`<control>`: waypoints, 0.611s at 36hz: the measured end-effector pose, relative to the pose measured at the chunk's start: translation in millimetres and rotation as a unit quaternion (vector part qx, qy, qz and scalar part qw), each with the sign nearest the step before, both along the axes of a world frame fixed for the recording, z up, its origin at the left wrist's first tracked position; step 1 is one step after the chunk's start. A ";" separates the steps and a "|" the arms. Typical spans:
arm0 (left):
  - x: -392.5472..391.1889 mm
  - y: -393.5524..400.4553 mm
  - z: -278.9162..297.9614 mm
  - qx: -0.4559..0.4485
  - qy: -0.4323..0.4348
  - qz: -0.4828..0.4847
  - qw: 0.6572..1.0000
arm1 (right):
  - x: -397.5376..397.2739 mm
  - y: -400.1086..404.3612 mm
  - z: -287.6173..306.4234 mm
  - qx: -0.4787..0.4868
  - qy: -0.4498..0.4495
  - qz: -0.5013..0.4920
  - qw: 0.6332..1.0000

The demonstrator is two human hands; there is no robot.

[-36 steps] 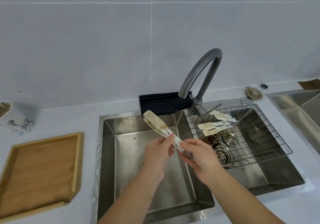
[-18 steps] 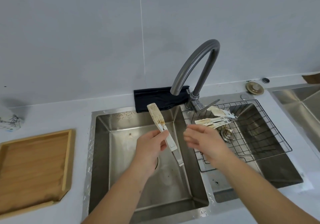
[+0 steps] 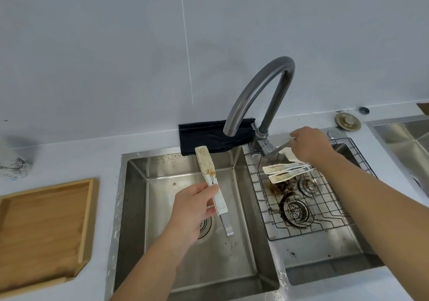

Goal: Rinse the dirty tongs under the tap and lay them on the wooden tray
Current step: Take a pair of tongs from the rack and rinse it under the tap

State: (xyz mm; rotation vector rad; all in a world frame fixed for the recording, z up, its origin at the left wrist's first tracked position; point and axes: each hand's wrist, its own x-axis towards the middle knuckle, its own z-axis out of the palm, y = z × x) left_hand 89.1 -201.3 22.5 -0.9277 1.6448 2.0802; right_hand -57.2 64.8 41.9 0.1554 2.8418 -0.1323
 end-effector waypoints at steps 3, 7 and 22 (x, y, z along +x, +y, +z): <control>-0.2 0.2 -0.5 -0.001 0.003 -0.002 1.000 | -2.0 1.3 -3.5 0.020 0.011 0.014 1.000; 0.2 1.3 -0.1 -0.003 0.007 -0.007 1.000 | -2.3 2.2 -6.6 0.028 0.016 0.013 0.999; 7.4 -8.1 -5.1 0.003 0.005 -0.001 1.000 | 3.1 -4.8 -8.6 0.067 0.022 0.022 0.997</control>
